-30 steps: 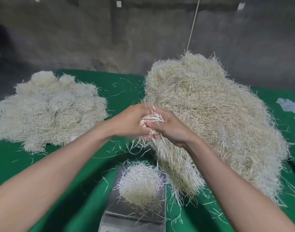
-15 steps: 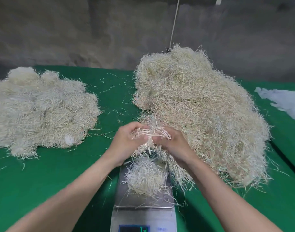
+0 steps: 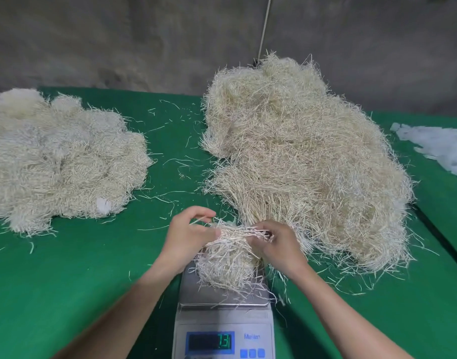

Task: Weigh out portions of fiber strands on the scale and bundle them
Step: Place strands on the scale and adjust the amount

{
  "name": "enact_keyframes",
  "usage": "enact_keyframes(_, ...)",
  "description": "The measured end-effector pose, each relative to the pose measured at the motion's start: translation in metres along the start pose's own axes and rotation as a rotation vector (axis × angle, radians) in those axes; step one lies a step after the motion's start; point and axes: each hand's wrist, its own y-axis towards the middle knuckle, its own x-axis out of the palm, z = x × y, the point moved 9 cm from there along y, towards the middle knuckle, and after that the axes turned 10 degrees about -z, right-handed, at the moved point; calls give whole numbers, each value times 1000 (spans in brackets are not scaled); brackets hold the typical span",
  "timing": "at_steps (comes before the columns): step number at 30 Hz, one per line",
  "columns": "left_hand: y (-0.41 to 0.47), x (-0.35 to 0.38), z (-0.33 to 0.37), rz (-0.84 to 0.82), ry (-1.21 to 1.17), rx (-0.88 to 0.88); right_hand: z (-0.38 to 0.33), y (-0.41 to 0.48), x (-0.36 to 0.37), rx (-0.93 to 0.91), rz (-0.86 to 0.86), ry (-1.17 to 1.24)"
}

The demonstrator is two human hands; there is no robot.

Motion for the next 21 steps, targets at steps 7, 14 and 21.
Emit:
enact_keyframes(7, -17, -1, 8, 146, 445, 224, -9, -11, 2, -138, 67, -115)
enact_keyframes(14, -14, 25, -21, 58, 823, 160, -7, -14, 24, -222, -27, -423)
enact_keyframes(21, -21, 6, -27, 131, 224, 108, -5, -13, 17, -186, -114, -257)
